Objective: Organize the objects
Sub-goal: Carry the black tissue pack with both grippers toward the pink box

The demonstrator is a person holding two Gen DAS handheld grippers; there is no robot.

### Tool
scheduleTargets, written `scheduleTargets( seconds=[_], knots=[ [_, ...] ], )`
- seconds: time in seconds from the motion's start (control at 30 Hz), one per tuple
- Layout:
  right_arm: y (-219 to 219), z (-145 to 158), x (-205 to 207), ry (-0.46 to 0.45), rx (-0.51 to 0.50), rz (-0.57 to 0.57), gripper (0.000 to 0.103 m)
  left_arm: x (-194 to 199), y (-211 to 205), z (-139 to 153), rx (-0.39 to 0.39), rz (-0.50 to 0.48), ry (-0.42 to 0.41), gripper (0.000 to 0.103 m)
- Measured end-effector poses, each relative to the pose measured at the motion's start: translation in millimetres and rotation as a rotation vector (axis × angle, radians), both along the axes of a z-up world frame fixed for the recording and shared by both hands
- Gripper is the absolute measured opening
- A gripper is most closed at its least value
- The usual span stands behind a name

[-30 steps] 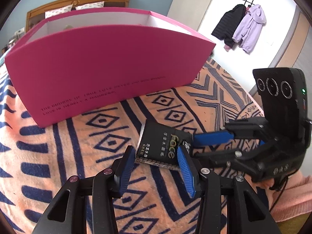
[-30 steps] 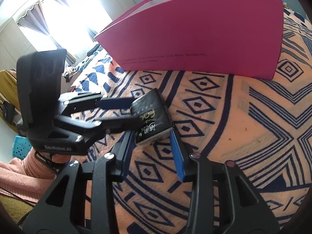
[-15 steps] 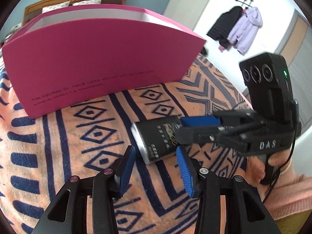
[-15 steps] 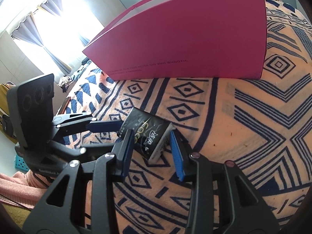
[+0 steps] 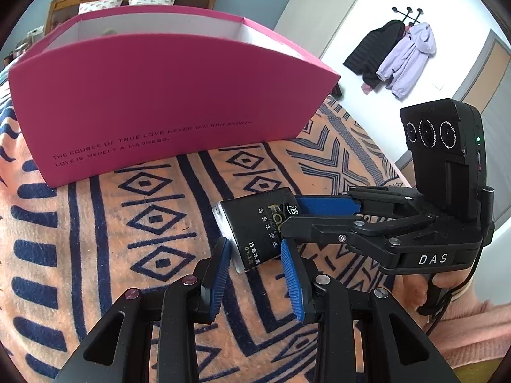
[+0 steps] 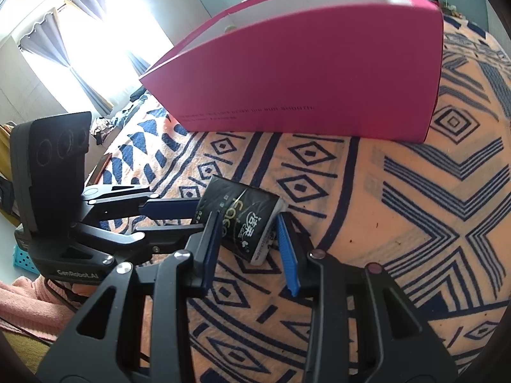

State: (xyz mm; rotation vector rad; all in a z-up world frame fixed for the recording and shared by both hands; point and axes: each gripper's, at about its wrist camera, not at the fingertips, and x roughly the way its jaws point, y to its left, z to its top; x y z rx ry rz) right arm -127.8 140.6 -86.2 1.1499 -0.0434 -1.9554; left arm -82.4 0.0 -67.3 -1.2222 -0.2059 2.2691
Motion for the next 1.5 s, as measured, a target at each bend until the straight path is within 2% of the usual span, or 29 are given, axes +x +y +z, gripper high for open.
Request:
scheduleTargets(
  seconds=[0.8, 1.5],
  knots=[
    [2, 40, 6, 0.118, -0.030, 0.023, 0.038, 8, -4, 45, 0.007, 0.027, 0.117, 0.033],
    [-6, 77, -4, 0.206, -0.057, 0.044, 0.038, -4, -12, 80, 0.007, 0.057, 0.199, 0.033]
  ],
)
